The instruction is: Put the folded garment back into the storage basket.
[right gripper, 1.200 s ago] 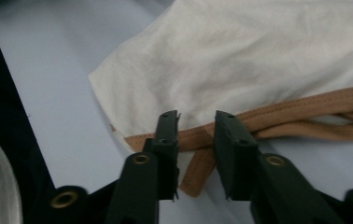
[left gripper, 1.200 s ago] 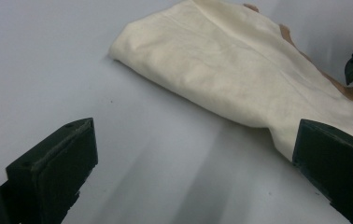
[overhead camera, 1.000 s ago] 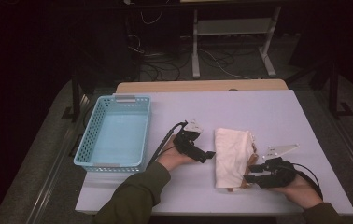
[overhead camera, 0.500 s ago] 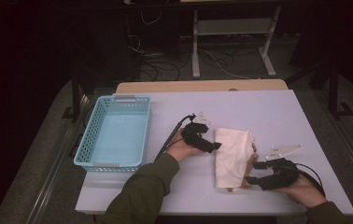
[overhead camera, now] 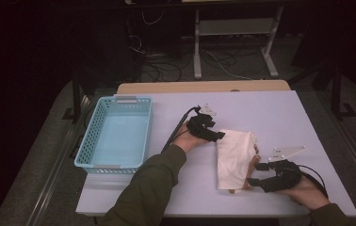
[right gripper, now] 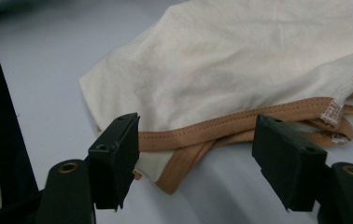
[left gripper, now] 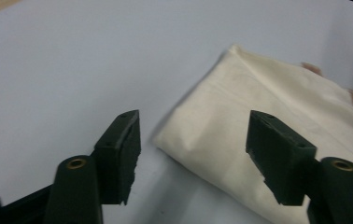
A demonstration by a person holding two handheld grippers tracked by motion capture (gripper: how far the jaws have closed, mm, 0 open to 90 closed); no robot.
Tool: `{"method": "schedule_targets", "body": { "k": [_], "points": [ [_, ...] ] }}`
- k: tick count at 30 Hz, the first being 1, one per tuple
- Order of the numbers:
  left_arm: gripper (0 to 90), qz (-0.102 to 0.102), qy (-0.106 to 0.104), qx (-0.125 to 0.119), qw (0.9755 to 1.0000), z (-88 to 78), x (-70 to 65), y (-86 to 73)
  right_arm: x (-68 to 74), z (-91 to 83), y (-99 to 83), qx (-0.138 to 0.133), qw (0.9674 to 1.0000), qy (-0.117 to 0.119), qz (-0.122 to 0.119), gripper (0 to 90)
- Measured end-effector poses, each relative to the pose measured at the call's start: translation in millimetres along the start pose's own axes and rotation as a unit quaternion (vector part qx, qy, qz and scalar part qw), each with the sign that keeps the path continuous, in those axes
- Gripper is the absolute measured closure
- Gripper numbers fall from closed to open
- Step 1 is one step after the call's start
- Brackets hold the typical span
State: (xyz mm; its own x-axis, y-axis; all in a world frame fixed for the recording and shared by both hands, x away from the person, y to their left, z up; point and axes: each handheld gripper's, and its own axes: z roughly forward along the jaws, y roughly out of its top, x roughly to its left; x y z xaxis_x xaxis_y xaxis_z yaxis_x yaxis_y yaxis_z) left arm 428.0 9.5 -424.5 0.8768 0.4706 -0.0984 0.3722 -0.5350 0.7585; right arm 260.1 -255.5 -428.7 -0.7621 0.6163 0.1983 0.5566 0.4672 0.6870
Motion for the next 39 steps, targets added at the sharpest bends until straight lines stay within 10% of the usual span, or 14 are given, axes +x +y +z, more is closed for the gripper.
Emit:
{"method": "schedule_targets", "body": {
  "k": [19, 39],
  "points": [
    [51.3, -0.020, 0.030, 0.024, 0.9990, 19.9, 11.5, 2.5, 0.7, -0.8, -0.2, 0.001, 1.0000, 0.001, -0.005, 31.4],
    [60.5, -0.033, 0.014, 0.055, 0.9978, 30.4, 6.3, -2.3, 1.6, -0.9, -0.3, 0.004, 0.9999, -0.003, -0.012, 31.7]
  ]
}}
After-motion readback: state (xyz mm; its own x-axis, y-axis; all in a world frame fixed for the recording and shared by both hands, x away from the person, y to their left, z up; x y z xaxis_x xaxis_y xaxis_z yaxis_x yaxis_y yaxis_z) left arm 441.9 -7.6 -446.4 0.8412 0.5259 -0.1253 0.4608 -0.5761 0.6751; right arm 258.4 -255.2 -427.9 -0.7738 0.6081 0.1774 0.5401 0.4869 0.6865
